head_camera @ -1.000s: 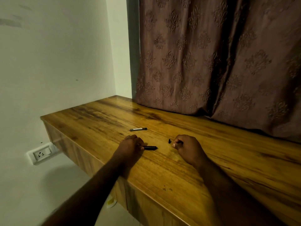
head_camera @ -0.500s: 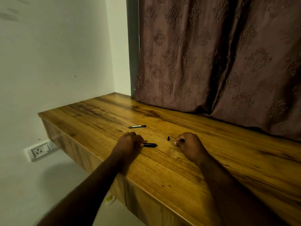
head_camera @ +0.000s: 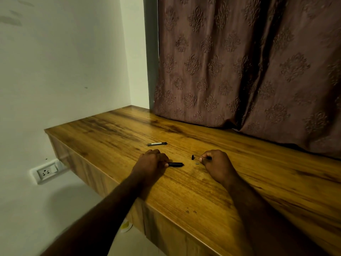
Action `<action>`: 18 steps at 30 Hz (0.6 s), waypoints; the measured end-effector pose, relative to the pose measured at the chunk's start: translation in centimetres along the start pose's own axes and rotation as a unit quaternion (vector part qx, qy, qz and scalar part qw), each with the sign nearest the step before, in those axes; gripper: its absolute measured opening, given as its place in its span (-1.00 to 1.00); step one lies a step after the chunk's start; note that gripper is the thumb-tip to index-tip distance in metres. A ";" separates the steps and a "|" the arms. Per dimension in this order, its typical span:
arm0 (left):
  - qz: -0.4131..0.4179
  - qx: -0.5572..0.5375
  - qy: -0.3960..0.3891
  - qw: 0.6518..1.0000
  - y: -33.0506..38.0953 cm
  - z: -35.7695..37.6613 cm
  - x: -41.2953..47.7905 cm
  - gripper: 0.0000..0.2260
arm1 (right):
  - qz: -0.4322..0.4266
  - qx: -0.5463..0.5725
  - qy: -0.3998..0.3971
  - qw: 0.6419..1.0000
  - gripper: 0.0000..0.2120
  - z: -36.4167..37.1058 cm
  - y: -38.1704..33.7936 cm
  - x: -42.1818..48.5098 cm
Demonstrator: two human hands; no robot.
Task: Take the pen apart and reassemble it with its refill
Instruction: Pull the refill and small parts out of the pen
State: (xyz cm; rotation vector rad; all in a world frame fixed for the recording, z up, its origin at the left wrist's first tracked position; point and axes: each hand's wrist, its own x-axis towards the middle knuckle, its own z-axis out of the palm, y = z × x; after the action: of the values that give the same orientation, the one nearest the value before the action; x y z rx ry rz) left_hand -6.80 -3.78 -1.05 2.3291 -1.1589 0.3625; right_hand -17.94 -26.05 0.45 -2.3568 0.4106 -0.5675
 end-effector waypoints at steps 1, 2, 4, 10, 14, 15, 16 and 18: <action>0.002 0.000 0.002 1.000 -0.1 0.0 0.1 -0.78 | -0.001 0.002 -0.001 1.000 -0.88 0.0 0.0 0.0; 0.007 -0.003 0.004 1.000 -0.2 0.1 0.2 -0.78 | -0.002 0.004 -0.002 1.000 -0.88 0.0 0.0 0.0; 0.019 -0.013 0.007 1.000 0.1 0.0 0.2 -0.78 | -0.002 0.006 -0.005 1.000 -0.88 0.0 0.0 0.1; -0.169 -0.222 0.159 0.947 -0.6 -1.1 0.5 -0.89 | -0.008 0.013 0.005 1.000 -0.84 0.0 0.0 0.0; -0.252 -0.268 0.173 0.914 -3.7 -1.5 2.2 -0.95 | -0.011 0.014 0.016 1.000 -0.81 0.2 0.4 0.3; -0.266 -0.283 0.160 0.908 -4.4 -1.3 2.7 -0.96 | -0.010 0.019 0.019 1.000 -0.80 0.3 0.5 0.3; -0.280 -0.296 0.146 0.902 -5.5 -0.9 3.3 -0.92 | -0.009 0.023 0.020 0.999 -0.80 0.3 0.5 0.4; -0.299 -0.314 0.119 0.893 -7.3 0.0 4.4 -0.85 | -0.010 0.027 0.026 0.999 -0.80 0.3 0.6 0.4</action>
State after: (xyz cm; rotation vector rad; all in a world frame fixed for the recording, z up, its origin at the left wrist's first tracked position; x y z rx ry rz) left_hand 1.69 -3.05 -1.46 1.8584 -0.3184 0.0272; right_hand -17.51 -26.46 -0.04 -2.3014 0.3901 -0.6416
